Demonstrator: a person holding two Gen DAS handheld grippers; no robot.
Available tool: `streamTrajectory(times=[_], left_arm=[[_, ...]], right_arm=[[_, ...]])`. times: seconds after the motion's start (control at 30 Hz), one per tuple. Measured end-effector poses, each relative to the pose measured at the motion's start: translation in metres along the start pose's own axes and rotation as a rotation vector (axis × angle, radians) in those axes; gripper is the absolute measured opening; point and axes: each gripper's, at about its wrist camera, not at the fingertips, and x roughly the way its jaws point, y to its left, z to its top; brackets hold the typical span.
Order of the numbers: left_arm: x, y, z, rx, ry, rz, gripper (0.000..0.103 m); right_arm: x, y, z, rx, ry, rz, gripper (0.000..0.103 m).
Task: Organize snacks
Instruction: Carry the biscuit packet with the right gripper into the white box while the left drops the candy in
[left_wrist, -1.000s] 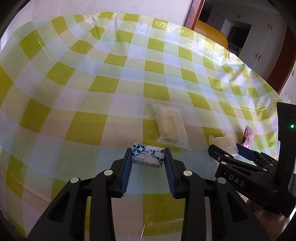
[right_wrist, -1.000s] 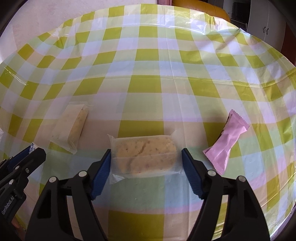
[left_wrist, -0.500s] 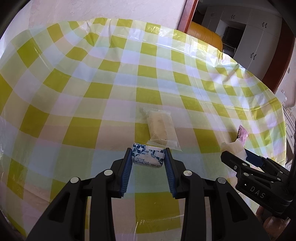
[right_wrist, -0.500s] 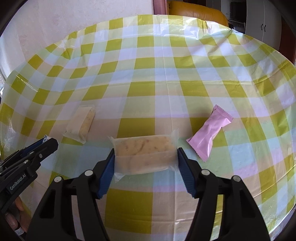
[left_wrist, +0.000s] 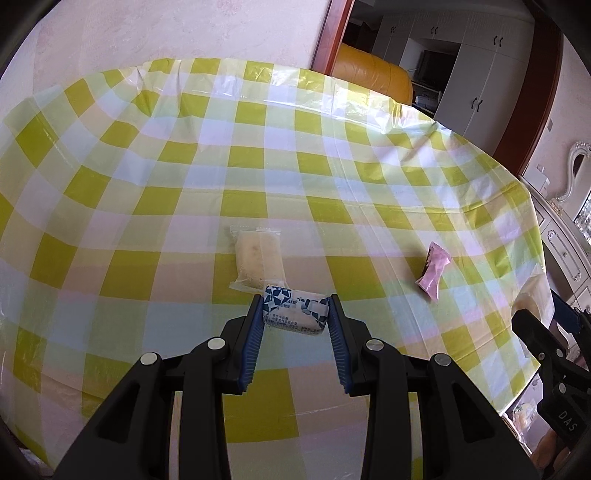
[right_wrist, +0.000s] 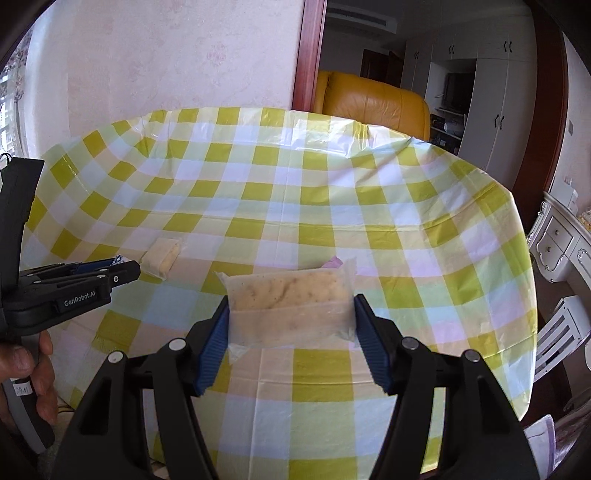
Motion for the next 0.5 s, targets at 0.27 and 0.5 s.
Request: streamTrajectory(times=[0.27, 0.5], left_arm=[[-0.009, -0.052, -0.008, 0.091, 0.020, -0.068, 0.034], [-0.013, -0.097, -0.018, 0.169, 0.046, -0.109, 0.034]], right_arm=[[-0.034, -0.034, -0.022, -0.042, -0.039, -0.126, 0.064], [-0.055, -0.061, -0.037, -0.023, -0.072, -0.173, 0.064]])
